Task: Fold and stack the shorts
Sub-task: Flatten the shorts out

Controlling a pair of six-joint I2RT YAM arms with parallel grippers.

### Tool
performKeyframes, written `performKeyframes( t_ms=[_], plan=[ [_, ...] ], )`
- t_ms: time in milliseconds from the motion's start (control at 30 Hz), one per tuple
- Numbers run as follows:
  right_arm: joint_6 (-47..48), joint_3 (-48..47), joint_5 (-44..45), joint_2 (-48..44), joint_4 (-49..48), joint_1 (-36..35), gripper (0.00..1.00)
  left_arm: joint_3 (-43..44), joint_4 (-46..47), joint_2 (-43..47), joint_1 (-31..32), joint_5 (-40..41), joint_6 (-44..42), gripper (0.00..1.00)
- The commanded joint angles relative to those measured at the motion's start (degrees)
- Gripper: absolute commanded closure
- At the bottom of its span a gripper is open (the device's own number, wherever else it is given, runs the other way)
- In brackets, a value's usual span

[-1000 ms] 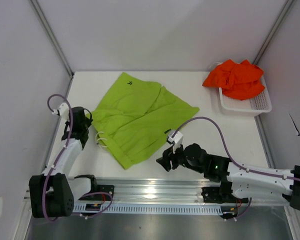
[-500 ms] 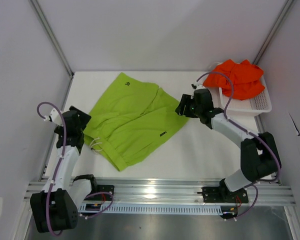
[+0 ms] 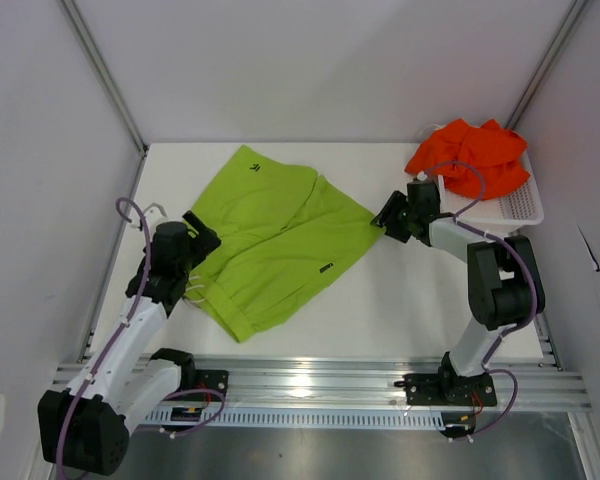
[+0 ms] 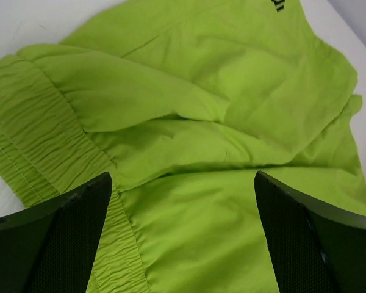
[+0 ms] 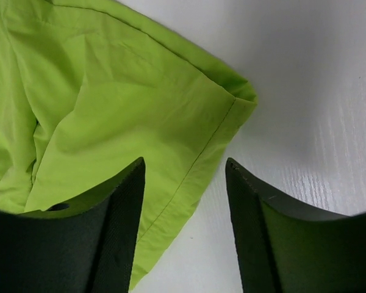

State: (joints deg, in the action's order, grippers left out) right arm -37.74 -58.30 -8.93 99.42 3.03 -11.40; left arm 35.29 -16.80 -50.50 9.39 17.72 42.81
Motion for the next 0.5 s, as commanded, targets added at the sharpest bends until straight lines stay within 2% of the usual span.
performKeyframes(
  t_ms=[0, 67, 167, 200, 267, 300, 400, 467],
  plan=[
    [-2.95, -2.6, 1.71, 2.79, -2.15, 0.06, 0.41, 2.33, -3.94, 1.28, 3.78, 0.92, -2.72, 0.01],
    [-3.48, -2.87, 1.9, 3.68, -2.67, 0.15, 0.39, 2.33, -5.08, 2.42, 5.63, 1.79, -3.08, 0.01],
    [-3.48, -5.24, 2.86, 6.48, -3.73, -0.2, 0.38, 2.15, -6.14, 2.78, 12.13, 3.28, -3.52, 0.01],
    [-3.57, -5.85, 3.04, 7.19, -3.82, -0.46, 0.42, 2.15, -7.1, 2.34, 16.41, 5.64, -3.08, 0.01],
    [-4.19, -6.82, 3.13, 8.95, -4.25, -0.55, 0.56, 2.5, -8.33, 0.94, 20.65, 8.11, -2.82, 0.01],
    [-4.36, -6.91, 3.04, 9.21, -4.43, -0.55, 0.69, 3.11, -9.21, 0.32, 24.76, 10.91, -2.47, 0.01],
    [-4.63, -7.09, 4.62, 9.22, -4.26, -0.55, 0.86, 3.73, -11.85, -1.88, 31.64, 13.92, -2.99, 0.01],
    [-4.37, -7.35, 6.11, 8.78, -3.47, -0.03, 0.92, 3.47, -11.51, -2.93, 36.11, 14.54, -3.95, 0.02]
  ],
)
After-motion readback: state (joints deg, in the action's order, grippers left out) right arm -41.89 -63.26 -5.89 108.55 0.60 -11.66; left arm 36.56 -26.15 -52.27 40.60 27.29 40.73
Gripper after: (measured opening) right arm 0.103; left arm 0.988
